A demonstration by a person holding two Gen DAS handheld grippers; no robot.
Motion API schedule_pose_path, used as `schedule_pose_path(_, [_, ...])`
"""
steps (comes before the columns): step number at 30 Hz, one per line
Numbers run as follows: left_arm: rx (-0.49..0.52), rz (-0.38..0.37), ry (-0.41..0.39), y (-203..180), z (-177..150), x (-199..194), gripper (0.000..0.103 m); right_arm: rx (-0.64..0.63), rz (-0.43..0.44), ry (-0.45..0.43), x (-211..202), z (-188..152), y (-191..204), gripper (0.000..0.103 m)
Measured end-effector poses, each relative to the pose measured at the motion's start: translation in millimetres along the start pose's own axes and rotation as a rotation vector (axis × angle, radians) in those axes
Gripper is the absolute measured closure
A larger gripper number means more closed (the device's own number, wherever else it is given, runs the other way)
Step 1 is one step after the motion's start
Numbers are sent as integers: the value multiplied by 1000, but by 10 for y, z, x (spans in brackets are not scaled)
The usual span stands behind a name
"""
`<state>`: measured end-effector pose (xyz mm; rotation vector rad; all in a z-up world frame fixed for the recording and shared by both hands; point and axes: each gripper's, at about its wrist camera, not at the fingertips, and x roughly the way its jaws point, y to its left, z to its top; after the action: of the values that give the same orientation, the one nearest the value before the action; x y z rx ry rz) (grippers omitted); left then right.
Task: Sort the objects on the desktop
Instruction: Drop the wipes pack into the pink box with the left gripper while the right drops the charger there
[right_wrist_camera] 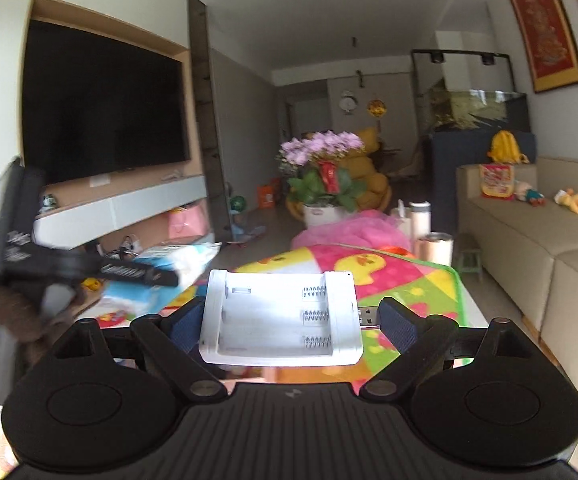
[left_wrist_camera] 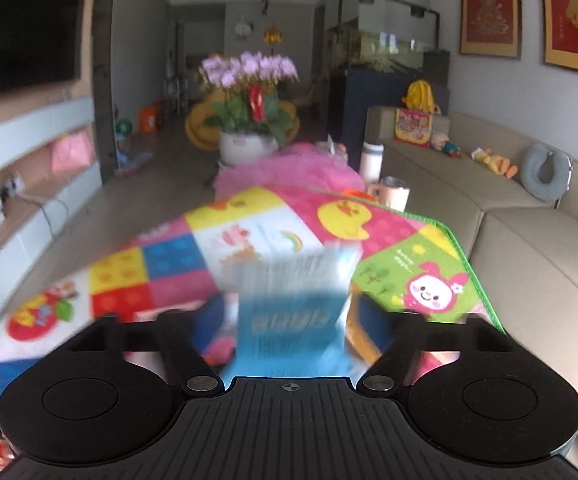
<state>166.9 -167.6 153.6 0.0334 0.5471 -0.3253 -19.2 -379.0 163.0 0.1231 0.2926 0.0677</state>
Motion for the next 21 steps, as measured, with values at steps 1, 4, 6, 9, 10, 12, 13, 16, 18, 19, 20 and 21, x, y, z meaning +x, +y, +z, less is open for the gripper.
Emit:
schedule_pose_path(1, [-17, 0, 0, 35, -1, 42, 16, 3, -13, 11, 38, -10, -35, 12])
schedule_pose_path(4, [-30, 28, -33, 194, -90, -27, 7, 3, -27, 37, 129, -50, -102, 12])
schedule_pose_path(6, [-25, 65, -50, 359, -226, -169, 7, 6, -22, 54, 214, -64, -117, 12])
schedule_pose_path(9, [2, 105, -42, 583, -514, -411, 5, 14, 14, 85, 420, -41, -26, 12])
schedule_pose_path(10, [7, 118, -40, 664, -631, -505, 5, 18, 37, 99, 514, -19, 19, 12])
schedule_pose_path(12, [2, 130, -37, 786, -849, -669, 3, 37, 90, 135, 725, 49, 135, 12])
schedule_pose_path(13, [-10, 134, -32, 849, -969, -757, 3, 48, 121, 155, 839, 103, 202, 12])
schedule_pose_path(16, [-53, 141, -20, 1033, -1229, -940, 2, 77, 198, 216, 1330, 343, 476, 12])
schedule_pose_path(18, [-88, 154, -20, 1160, -1346, -1038, 2, 107, 238, 284, 1741, 489, 686, 12])
schedule_pose_path(19, [-111, 161, -21, 1243, -1405, -1090, 2, 114, 244, 319, 1947, 538, 804, 12])
schedule_pose_path(20, [-130, 168, -21, 1316, -1450, -1128, 2, 116, 244, 354, 2155, 563, 924, 12])
schedule_pose_path(21, [-149, 176, -19, 1377, -1484, -1149, 2, 115, 250, 389, 2349, 568, 1043, 12])
